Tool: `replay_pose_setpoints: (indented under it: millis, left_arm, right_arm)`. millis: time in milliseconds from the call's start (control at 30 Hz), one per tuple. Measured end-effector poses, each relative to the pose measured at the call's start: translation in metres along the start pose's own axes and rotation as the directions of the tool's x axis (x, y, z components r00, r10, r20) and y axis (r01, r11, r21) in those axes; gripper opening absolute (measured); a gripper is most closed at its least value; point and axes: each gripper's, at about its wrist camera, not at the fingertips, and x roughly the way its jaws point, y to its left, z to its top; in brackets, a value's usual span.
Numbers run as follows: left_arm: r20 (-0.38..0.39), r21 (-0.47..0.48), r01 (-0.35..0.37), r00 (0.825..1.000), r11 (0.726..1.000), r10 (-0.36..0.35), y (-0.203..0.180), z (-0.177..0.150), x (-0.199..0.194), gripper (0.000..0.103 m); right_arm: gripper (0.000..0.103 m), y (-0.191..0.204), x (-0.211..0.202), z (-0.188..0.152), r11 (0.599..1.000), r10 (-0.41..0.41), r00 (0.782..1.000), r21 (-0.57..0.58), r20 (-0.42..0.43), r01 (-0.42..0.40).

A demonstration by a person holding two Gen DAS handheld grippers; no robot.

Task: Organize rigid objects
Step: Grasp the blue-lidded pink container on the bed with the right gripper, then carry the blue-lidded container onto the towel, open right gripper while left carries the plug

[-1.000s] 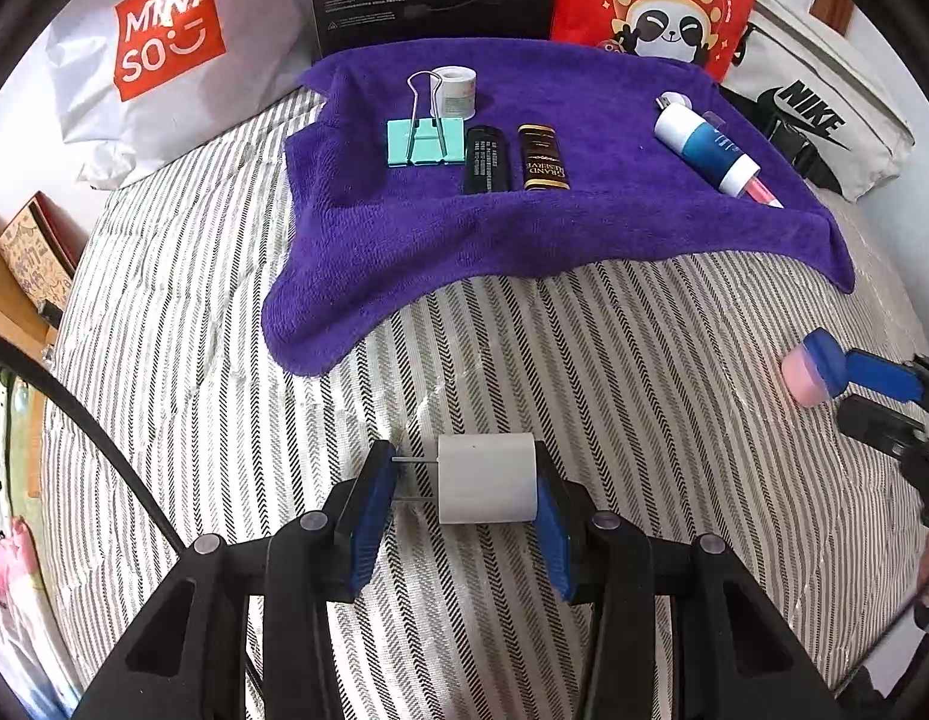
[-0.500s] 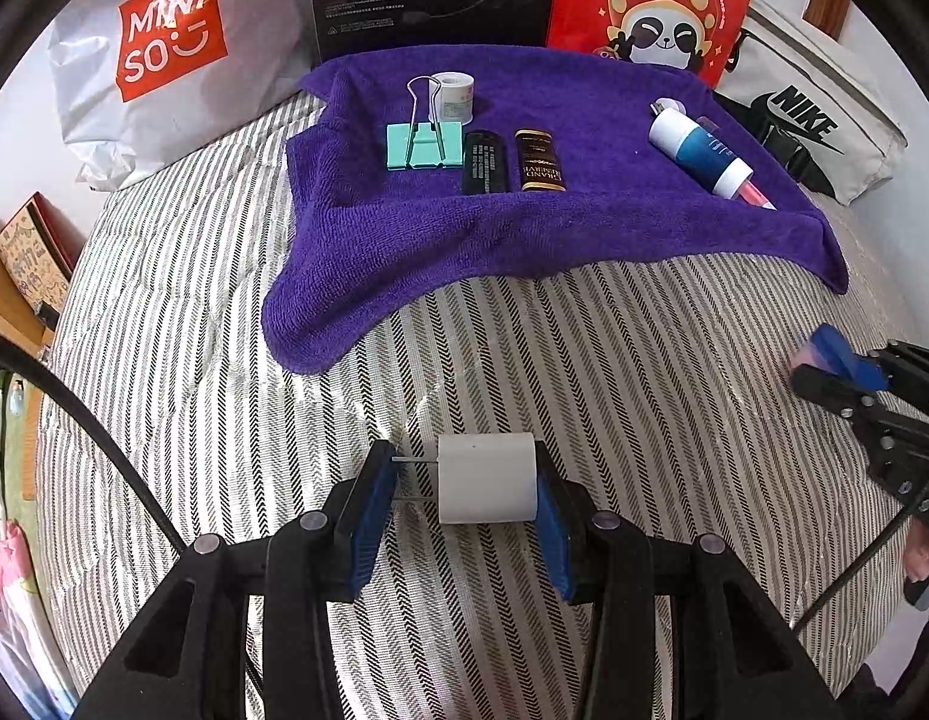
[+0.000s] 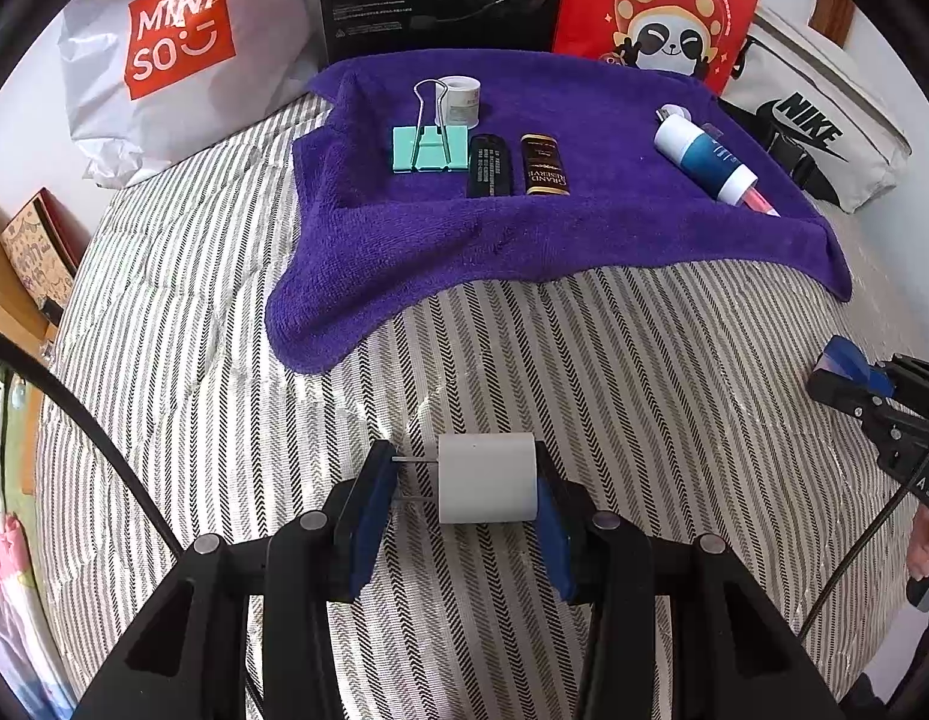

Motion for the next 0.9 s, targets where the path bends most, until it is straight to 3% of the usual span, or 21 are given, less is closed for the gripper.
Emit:
replay_pose_setpoints:
  millis: [367,900]
  left_arm:
    - [0.02,-0.057,0.061,0.998,0.996,-0.06,0.017,0.005,-0.009,0.041]
    - [0.073,-0.02,0.035,0.997,0.999,-0.034,0.013,0.041,-0.032,0.041]
  right_arm:
    - [0.02,-0.007,-0.023,0.018,0.999,0.047,0.998,0.009,0.047,-0.048]
    - [0.02,-0.013,-0.026,0.048,0.997,0.079,0.995,-0.006,0.066,-0.079]
